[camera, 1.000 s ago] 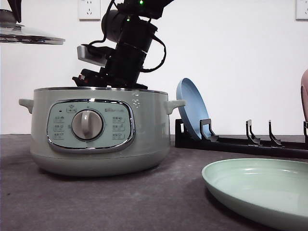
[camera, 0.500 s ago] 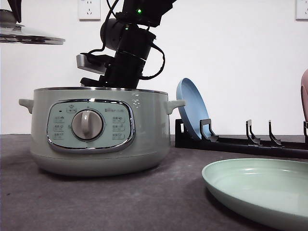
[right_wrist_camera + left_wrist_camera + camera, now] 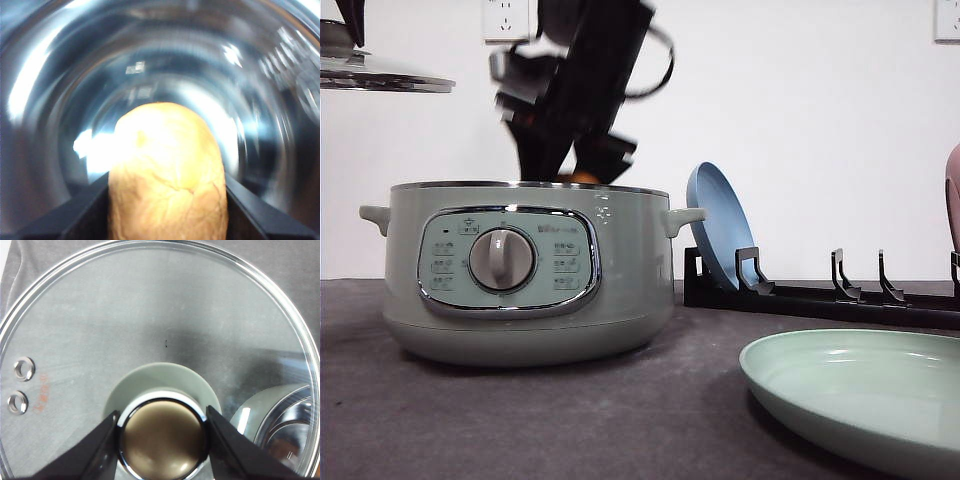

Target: Transfer potato from steamer to green plate

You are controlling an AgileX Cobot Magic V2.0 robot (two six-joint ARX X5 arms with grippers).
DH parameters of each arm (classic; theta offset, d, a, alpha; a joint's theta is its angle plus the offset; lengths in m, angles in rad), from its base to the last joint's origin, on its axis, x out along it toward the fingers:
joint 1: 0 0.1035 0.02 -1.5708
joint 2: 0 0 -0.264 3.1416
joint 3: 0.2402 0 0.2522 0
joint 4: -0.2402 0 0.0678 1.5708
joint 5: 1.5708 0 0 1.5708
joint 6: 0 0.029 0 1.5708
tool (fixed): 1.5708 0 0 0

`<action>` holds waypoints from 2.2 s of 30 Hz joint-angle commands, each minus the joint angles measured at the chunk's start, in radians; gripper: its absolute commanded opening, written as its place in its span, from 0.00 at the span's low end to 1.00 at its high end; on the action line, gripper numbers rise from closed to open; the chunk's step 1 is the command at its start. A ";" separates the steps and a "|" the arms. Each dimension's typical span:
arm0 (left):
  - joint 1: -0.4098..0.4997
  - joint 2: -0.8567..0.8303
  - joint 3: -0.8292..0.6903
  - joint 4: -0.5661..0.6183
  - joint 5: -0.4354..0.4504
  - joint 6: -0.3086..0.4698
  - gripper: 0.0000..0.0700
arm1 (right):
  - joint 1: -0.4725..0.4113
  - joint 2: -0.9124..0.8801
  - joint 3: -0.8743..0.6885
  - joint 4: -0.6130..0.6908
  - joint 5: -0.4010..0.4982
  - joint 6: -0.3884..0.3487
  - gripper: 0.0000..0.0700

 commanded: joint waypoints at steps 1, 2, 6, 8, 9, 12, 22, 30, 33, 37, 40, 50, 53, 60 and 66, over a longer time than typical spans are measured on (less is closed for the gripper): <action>0.003 -0.019 0.047 -0.007 -0.003 0.001 0.00 | 0.009 -0.026 0.045 -0.045 0.000 0.022 0.35; 0.003 -0.019 0.047 -0.008 -0.003 0.001 0.00 | 0.009 -0.046 0.045 -0.071 0.000 0.025 0.35; 0.003 -0.019 0.047 -0.018 -0.003 0.002 0.00 | 0.001 -0.136 0.045 -0.152 0.000 0.042 0.35; 0.003 -0.019 0.047 -0.020 -0.003 0.002 0.00 | -0.004 -0.186 0.045 -0.172 0.001 0.044 0.35; 0.003 -0.019 0.047 -0.020 -0.003 0.002 0.00 | -0.008 -0.214 0.044 -0.177 0.003 0.044 0.35; 0.003 -0.019 0.047 -0.020 -0.003 0.002 0.00 | -0.020 -0.296 0.040 -0.194 0.027 0.051 0.35; 0.003 -0.019 0.047 -0.025 -0.003 -0.003 0.00 | -0.099 -0.679 -0.263 -0.197 0.086 0.103 0.35; 0.003 -0.019 0.047 -0.025 -0.003 -0.002 0.00 | -0.192 -1.006 -0.695 -0.194 0.106 0.121 0.35; 0.003 -0.019 0.047 -0.025 -0.003 -0.002 0.00 | -0.214 -1.109 -0.864 -0.153 0.104 0.122 0.35; 0.003 -0.019 0.047 -0.025 -0.003 -0.002 0.00 | -0.220 -1.226 -1.093 -0.025 0.100 0.158 0.35; 0.003 -0.019 0.047 -0.025 -0.003 -0.003 0.00 | -0.220 -1.273 -1.241 0.072 0.065 0.208 0.35; 0.003 -0.019 0.047 -0.025 -0.003 -0.010 0.00 | -0.220 -1.278 -1.623 0.351 0.025 0.331 0.35; 0.003 -0.019 0.047 -0.025 -0.003 -0.010 0.00 | -0.220 -1.278 -1.706 0.452 0.024 0.367 0.35; 0.002 -0.019 0.047 -0.025 -0.003 -0.011 0.00 | -0.230 -1.275 -1.788 0.607 0.030 0.388 0.35; 0.002 -0.019 0.047 -0.025 -0.003 -0.011 0.00 | -0.238 -1.245 -1.795 0.663 0.029 0.407 0.35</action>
